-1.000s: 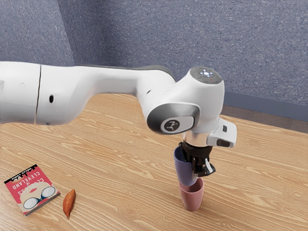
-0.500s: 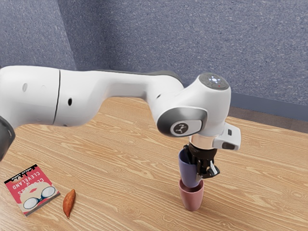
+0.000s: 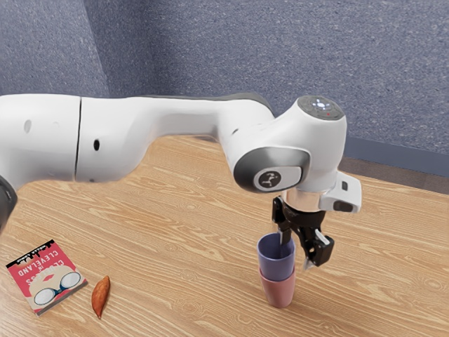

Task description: Place the left cup onto the right cup

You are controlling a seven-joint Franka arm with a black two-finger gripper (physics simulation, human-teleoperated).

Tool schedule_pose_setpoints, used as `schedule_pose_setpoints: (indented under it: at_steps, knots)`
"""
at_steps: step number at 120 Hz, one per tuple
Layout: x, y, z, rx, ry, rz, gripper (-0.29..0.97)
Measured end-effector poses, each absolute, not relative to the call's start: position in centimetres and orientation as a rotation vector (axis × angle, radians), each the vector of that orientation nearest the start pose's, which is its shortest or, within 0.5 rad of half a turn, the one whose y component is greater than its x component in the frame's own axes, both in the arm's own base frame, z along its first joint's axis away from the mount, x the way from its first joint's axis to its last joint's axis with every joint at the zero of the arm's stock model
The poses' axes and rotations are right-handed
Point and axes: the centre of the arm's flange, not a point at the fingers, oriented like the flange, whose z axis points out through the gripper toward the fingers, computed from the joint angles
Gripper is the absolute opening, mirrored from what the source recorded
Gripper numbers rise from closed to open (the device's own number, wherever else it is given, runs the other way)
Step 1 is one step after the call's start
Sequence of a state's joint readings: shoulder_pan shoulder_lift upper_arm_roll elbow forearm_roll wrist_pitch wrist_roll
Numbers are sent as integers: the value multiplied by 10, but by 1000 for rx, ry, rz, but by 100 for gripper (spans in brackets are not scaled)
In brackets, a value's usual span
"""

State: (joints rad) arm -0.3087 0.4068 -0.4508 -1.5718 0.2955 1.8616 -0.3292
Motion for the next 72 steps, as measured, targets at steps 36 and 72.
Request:
schedule_pose_setpoints:
  at_steps: [36, 72]
  knots:
    - [503, -394, 518, -2924, 645, -104, 63]
    - [498, -312, 597, -2992, 442, -89, 67]
